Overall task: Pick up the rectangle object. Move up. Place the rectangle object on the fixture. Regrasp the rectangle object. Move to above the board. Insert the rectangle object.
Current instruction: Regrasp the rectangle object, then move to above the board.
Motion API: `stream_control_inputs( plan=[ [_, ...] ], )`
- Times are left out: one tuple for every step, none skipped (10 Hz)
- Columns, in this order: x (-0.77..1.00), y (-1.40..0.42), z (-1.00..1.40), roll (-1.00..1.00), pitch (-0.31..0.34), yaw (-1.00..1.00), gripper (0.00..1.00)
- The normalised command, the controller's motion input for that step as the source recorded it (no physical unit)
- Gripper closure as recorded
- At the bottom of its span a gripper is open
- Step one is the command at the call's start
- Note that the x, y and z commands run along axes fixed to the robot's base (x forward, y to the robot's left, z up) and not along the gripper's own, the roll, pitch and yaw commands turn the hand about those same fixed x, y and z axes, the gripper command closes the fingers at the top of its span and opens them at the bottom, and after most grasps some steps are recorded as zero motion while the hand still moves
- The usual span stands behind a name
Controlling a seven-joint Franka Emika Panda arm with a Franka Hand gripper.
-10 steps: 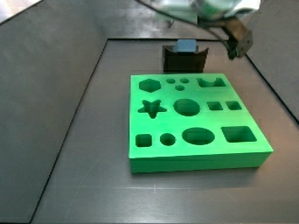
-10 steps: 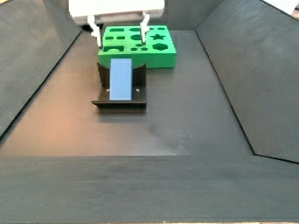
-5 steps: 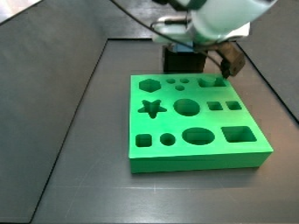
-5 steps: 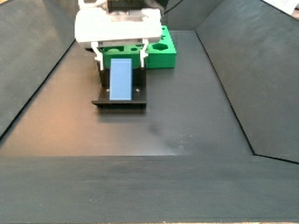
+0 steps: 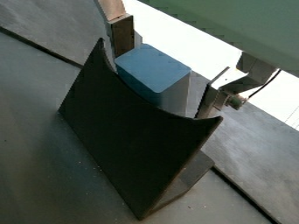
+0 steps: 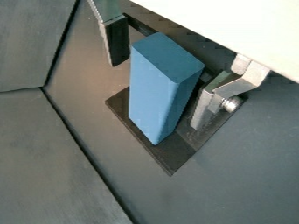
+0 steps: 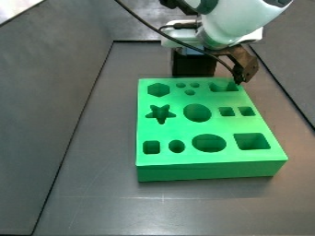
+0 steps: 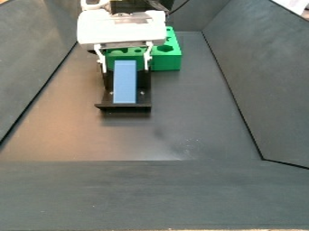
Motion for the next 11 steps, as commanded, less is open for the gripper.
stream_control_inputs(
  plan=[
    [0.04, 0.01, -0.34, 0.08, -0.003, -0.06, 0.00],
    [0.04, 0.01, -0.34, 0.08, -0.001, -0.06, 0.00],
    [0.00, 0.00, 0.00, 0.00, 0.000, 0.00, 1.00],
    [0.10, 0.23, 1.00, -0.19, -0.195, -0.11, 1.00],
    [0.10, 0.23, 1.00, -0.19, -0.193, -0.12, 1.00],
    [0.08, 0.22, 1.00, -0.18, -0.175, -0.14, 1.00],
    [0.07, 0.21, 1.00, -0.16, -0.149, -0.16, 1.00],
    [0.06, 0.20, 1.00, -0.14, -0.109, -0.17, 1.00],
    [0.05, 0.20, 1.00, -0.12, -0.075, -0.17, 1.00],
    [0.04, 0.19, 1.00, -0.11, -0.034, -0.16, 1.00],
    [0.03, 0.18, 1.00, -0.10, -0.012, -0.15, 1.00]
  ],
)
